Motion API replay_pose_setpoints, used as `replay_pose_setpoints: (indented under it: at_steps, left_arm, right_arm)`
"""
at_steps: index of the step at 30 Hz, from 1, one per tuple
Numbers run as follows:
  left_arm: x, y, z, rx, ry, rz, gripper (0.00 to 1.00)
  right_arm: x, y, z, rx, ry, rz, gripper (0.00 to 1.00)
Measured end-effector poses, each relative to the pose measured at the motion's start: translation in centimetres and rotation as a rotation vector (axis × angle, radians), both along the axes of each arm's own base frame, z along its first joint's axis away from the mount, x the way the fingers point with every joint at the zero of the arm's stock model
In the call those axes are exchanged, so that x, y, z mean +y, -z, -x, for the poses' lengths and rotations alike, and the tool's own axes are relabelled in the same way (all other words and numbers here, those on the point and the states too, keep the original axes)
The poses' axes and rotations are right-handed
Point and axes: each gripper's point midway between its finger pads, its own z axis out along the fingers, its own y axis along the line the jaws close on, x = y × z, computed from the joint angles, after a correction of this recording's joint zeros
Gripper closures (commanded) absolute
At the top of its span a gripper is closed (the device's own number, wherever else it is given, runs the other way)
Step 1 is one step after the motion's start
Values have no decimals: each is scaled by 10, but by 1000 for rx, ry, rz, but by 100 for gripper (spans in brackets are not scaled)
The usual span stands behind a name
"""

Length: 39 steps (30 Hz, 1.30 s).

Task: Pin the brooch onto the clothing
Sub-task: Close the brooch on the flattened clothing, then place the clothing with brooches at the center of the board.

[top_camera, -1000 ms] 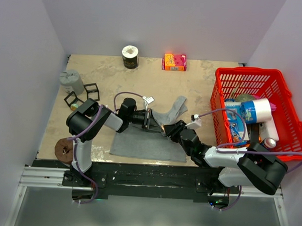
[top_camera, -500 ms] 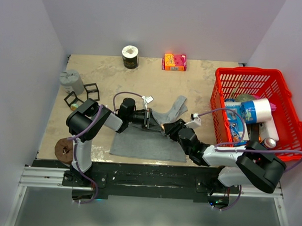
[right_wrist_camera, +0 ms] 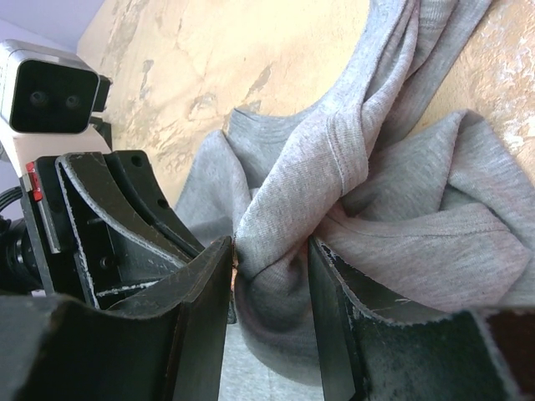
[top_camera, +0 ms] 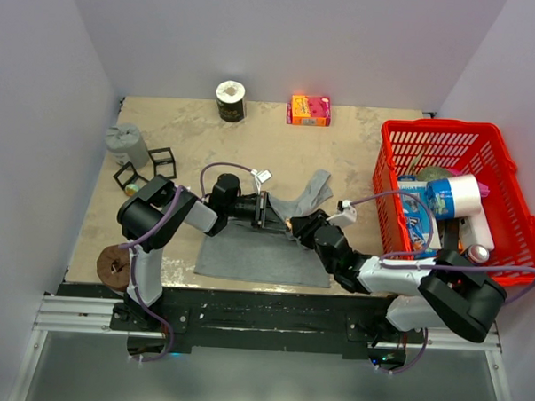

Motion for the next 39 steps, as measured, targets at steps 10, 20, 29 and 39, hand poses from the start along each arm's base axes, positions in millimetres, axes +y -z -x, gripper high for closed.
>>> replay_pose_setpoints:
  at_steps: [10, 20, 29, 39]
  left_arm:
    - [0, 0, 0, -2, -4, -1, 100]
    - [-1, 0, 3, -5, 10, -6, 81]
    - [4, 0, -5, -71, 1, -63, 22]
    - [18, -22, -49, -316, -100, -239, 19]
  right_arm:
    - [-3, -3, 0, 0, 3, 16, 50]
    - [-22, -24, 7, -32, 24, 56, 36]
    - [-37, -36, 10, -35, 27, 155, 28]
    - [-68, -59, -38, -11, 75, 233, 29]
